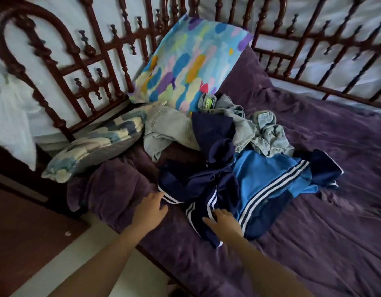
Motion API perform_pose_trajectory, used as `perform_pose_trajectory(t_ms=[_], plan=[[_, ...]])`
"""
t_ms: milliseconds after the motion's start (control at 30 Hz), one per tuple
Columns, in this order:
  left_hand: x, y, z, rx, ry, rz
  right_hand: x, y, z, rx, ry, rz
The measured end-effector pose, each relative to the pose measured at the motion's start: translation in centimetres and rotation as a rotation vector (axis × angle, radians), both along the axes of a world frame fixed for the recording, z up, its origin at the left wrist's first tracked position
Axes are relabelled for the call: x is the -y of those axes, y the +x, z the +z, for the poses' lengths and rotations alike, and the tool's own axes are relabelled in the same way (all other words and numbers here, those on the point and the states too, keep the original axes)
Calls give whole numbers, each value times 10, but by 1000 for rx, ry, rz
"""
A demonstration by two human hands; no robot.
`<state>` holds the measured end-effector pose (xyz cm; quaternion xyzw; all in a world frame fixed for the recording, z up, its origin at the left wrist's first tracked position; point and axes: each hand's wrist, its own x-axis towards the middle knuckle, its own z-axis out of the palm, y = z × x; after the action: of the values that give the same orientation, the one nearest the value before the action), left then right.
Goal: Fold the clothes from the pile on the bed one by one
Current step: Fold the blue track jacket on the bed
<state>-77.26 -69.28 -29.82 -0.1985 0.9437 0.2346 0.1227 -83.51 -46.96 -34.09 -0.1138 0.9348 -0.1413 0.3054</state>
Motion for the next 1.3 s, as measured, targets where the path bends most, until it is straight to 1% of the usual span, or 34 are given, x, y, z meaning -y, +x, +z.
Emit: perform_pose_trajectory(t_ms=[167, 267, 367, 433, 467, 533, 600, 733, 867, 1033, 1100, 1200, 1300], plan=[[-30, -37, -18, 57, 73, -107, -29, -20, -3, -13, 0, -133], [-56, -65, -25, 61, 79, -179, -48, -37, -12, -22, -65, -204], [-82, -95, -32, 77, 68, -228, -68, -59, -30, -29, -150, -422], [-97, -114, -39, 84, 53, -269, -83, -73, -46, 8, -98, -568], [-104, -123, -43, 89, 51, -285, -90, -78, -55, 49, -49, -605], [-117, -135, -50, 99, 61, -305, -100, -83, -72, 155, 18, -627], [-125, -140, -56, 105, 80, -311, -101, -84, -84, 224, 32, -622], [-128, -136, -62, 144, 80, -320, -90, -84, -94, 206, 92, -619], [-121, -131, -59, 151, 63, -321, -95, -87, -92, 150, 73, -622], [-120, -130, -41, 105, 70, -351, -103, -74, -61, 132, -48, -718], [-124, -129, -30, 67, 88, -388, -115, -65, -39, 74, -127, -805], [-133, -129, -11, -19, 123, -449, -152, -54, 17, -123, -229, -912], [-147, -128, 8, -99, 146, -539, -193, -44, 92, -367, -199, -952]])
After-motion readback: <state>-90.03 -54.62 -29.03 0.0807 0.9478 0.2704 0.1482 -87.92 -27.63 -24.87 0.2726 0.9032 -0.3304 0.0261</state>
